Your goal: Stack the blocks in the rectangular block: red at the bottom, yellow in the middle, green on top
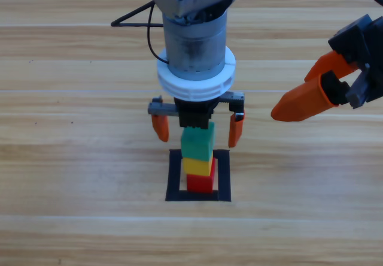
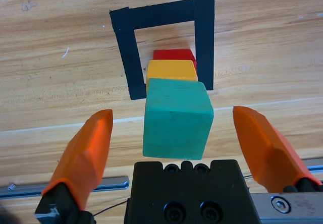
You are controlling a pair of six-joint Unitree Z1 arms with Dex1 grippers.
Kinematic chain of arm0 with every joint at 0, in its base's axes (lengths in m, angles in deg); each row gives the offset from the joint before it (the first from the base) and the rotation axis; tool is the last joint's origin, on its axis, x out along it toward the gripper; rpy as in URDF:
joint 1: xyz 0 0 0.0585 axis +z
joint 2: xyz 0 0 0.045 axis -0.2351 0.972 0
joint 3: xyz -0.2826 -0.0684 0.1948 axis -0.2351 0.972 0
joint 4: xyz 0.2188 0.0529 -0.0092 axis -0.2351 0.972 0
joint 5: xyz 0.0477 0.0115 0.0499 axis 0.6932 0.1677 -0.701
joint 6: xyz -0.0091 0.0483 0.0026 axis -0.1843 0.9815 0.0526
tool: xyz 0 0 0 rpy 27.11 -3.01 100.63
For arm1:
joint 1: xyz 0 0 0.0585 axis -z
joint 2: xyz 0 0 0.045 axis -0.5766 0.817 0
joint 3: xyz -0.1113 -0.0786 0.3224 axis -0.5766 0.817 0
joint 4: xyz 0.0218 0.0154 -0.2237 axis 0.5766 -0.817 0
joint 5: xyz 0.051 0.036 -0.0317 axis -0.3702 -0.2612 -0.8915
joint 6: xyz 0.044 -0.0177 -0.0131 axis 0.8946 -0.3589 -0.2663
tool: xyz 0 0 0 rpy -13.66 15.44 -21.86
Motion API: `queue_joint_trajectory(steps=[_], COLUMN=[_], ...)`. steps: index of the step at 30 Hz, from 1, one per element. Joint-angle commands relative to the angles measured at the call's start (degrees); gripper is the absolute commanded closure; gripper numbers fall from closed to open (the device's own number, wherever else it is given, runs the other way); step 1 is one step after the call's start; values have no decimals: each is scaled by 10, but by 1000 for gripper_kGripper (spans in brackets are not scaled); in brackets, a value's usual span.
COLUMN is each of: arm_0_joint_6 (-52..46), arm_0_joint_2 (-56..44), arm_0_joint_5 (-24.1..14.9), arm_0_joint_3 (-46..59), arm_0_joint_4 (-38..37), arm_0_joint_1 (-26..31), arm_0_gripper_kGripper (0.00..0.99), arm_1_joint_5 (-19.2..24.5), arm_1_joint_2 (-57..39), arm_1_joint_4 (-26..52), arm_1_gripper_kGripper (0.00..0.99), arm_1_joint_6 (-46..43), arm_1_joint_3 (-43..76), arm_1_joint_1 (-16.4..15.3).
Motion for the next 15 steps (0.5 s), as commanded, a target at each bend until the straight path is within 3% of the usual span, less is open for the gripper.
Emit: queue_joint_trajectory(steps=[1, 9, 15], arm_0_joint_6=[-5, 6, 42], arm_0_joint_2=[-46, -211, -289], arm_0_joint_5=[-8, -83, -101], arm_0_joint_3=[12, 76, 185], arm_0_joint_4=[4, 4, 1], arm_0_joint_1=[-17, -15, 12], arm_0_gripper_kGripper=[0, 0, 0], arm_1_joint_5=[-12, -12, -10], arm_1_joint_2=[-13, -13, -16], arm_1_joint_4=[12, 12, 12], arm_1_gripper_kGripper=[5, 5, 5], arm_1_joint_6=[-2, -1, -1], arm_1_joint_3=[17, 17, 18], arm_1_joint_1=[9, 10, 9])
